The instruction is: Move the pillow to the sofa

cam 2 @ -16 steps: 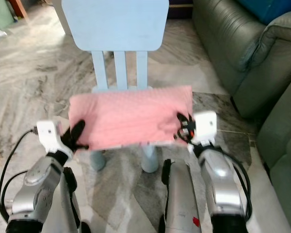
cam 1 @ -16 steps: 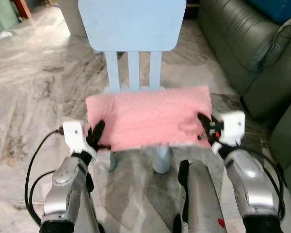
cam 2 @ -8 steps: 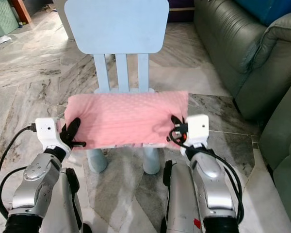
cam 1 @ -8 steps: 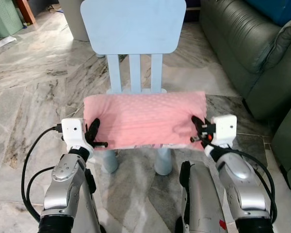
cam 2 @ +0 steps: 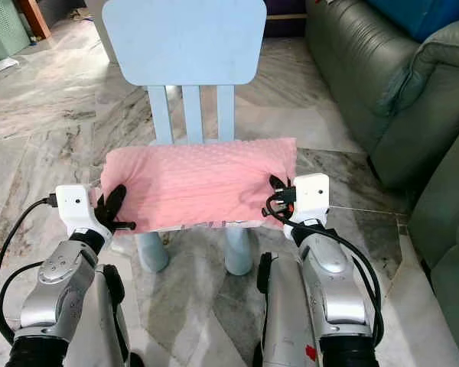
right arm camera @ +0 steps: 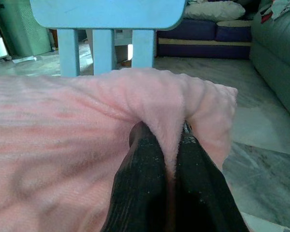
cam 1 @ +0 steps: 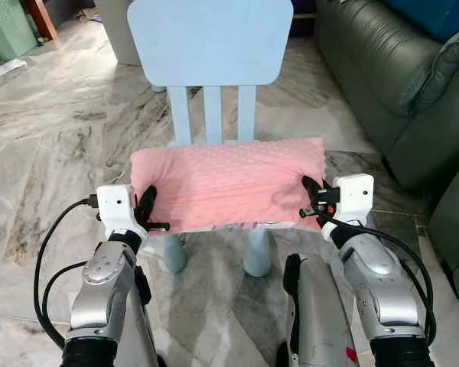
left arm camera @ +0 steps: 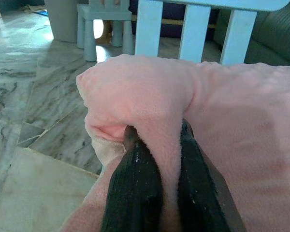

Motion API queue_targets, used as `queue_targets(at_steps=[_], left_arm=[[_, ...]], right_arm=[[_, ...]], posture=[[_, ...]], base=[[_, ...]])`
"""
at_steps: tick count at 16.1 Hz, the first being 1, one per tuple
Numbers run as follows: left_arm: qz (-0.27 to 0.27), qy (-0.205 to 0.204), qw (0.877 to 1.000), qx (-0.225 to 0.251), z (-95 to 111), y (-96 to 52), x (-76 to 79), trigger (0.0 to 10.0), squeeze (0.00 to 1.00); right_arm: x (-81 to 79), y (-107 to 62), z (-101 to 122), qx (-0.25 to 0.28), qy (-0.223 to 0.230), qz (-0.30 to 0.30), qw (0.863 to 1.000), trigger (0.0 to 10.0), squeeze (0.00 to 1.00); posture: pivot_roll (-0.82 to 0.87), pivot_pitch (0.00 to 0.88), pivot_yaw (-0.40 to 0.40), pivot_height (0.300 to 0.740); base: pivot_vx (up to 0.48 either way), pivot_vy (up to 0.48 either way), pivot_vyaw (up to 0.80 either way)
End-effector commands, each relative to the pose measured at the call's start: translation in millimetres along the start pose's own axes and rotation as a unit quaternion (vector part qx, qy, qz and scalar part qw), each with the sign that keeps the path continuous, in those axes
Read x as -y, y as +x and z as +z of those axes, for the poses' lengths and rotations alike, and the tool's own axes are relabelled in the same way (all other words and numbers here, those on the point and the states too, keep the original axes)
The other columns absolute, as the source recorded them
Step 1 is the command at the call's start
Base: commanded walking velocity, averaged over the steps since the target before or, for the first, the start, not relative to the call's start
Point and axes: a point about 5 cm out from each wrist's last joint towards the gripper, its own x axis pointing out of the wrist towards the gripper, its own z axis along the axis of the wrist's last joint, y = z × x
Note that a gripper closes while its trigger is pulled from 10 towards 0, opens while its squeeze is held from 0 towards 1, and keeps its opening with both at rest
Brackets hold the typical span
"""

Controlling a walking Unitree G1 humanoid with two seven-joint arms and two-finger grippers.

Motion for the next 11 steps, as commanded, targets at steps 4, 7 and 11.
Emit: queue_targets(at_steps=[4, 7, 11], left_arm=[[0.016, 0.008, 1.0, -0.001, 2.3, -0.2, -5.1, 10.0, 0.0], [0.017, 0.008, 1.0, -0.004, 0.9, -0.7, -4.2, 10.0, 0.0], [0.015, 0.008, 1.0, -0.005, 0.4, -0.4, -2.4, 10.0, 0.0]], right_arm=[[5.8, -0.1, 13.0, 0.026, 0.004, -0.02, 0.999, 10.0, 0.0], [9.7, -0.3, 14.9, 0.028, 0.004, -0.025, 0.999, 10.0, 0.0], [8.4, -0.5, 14.7, 0.027, 0.005, -0.023, 0.999, 10.0, 0.0]], posture=[[-0.1, 0.0, 0.035, 0.366], [-0.1, 0.0, 0.033, 0.395], [-0.1, 0.0, 0.03, 0.439]], base=[[0.0, 0.0, 0.0], [0.0, 0.0, 0.0], [0.0, 0.0, 0.0]])
